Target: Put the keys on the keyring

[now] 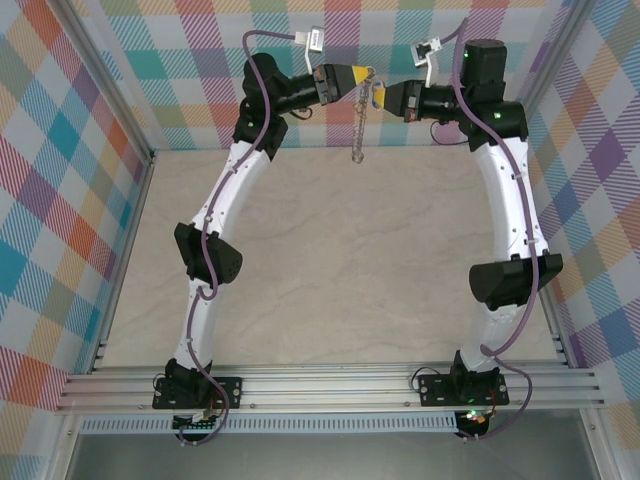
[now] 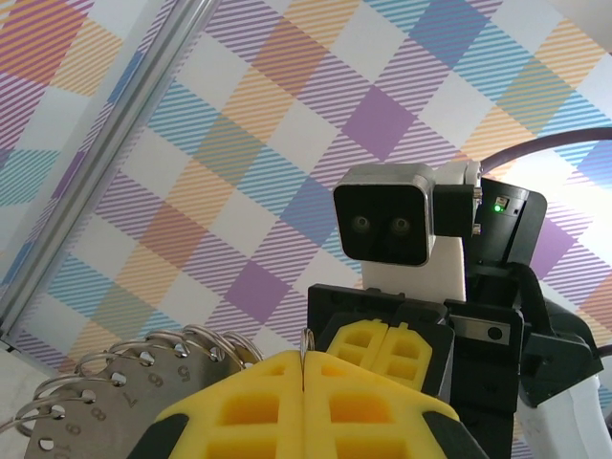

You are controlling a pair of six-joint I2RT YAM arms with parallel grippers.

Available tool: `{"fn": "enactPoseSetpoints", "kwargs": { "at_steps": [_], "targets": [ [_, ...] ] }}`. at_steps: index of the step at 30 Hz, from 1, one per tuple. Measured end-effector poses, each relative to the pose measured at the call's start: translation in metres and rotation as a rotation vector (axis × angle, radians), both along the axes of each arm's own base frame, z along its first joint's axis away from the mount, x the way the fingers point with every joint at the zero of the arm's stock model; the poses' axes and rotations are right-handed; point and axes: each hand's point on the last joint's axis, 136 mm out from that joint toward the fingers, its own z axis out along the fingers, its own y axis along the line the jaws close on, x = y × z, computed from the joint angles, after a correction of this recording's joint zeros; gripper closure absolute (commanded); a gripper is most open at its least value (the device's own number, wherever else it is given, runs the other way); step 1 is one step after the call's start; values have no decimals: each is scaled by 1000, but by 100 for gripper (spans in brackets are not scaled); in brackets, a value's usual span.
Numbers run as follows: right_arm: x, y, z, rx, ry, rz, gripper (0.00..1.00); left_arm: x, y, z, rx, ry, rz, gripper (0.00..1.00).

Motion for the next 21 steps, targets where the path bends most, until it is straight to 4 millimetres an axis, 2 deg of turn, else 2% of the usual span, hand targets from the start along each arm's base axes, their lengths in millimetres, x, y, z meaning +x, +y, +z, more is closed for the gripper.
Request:
{"fn": "enactPoseSetpoints", "kwargs": {
  "at_steps": [21],
  "targets": [
    [13,-9,-3,-23,12,-32,100,-2,-1,-5,22,-7,-13,100]
  ]
}}
